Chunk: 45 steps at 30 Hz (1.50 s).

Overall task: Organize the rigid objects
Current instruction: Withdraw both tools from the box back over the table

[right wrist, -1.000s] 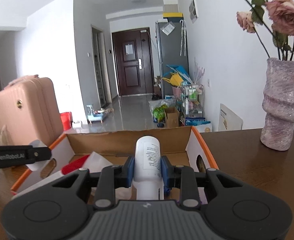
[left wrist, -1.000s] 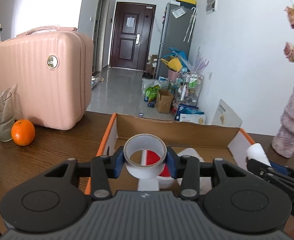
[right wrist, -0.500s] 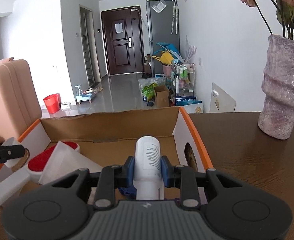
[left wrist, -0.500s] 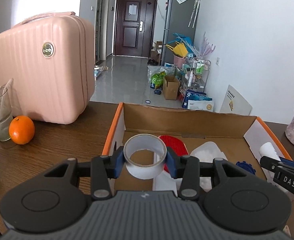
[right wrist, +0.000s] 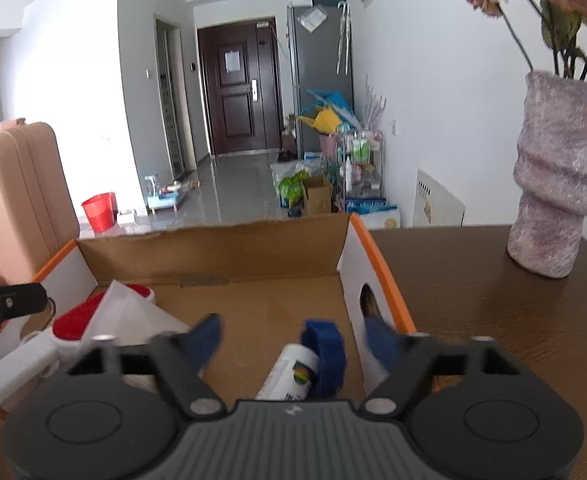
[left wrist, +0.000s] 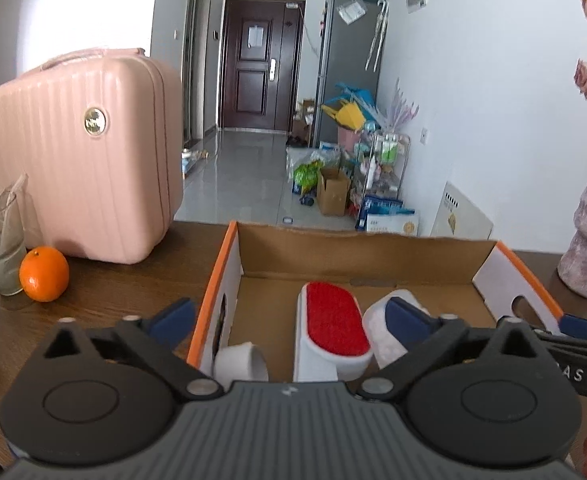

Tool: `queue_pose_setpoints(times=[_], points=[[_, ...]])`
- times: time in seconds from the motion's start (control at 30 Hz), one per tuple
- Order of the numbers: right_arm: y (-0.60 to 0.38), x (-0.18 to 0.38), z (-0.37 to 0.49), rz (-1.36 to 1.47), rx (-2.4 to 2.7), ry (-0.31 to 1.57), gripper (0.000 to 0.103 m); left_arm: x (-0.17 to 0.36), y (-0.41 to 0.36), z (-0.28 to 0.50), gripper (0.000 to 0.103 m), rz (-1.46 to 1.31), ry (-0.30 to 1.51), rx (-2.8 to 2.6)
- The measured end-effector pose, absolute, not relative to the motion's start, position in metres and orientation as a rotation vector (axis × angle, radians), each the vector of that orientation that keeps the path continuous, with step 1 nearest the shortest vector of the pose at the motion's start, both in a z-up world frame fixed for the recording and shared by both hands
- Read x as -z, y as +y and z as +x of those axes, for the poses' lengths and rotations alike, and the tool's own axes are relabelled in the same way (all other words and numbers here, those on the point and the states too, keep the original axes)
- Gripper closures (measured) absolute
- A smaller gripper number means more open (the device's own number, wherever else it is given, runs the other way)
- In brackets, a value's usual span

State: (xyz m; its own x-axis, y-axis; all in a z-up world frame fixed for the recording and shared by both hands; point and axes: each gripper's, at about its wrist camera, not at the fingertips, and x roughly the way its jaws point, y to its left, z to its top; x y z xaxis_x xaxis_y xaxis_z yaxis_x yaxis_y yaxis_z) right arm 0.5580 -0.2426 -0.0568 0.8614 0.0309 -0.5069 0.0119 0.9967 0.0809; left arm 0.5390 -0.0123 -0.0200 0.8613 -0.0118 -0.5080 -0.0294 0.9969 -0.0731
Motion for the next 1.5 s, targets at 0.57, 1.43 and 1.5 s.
queue_pose_setpoints(times=[0.57, 1.43, 1.5], points=[[-0.248, 0.043, 0.532, 0.082, -0.037, 0.455, 0.000, 0.008, -0.012, 0.519, 0.000, -0.114, 0.481, 0.010], [-0.256, 0.036, 0.405, 0.093, -0.090, 0.324, 0.000, 0.016, -0.019, 0.402, 0.000, -0.054, 0.427, 0.045], [-0.257, 0.037, 0.396, 0.098, -0.092, 0.321, 0.000, 0.018, -0.018, 0.393, 0.000, -0.050, 0.432, 0.049]])
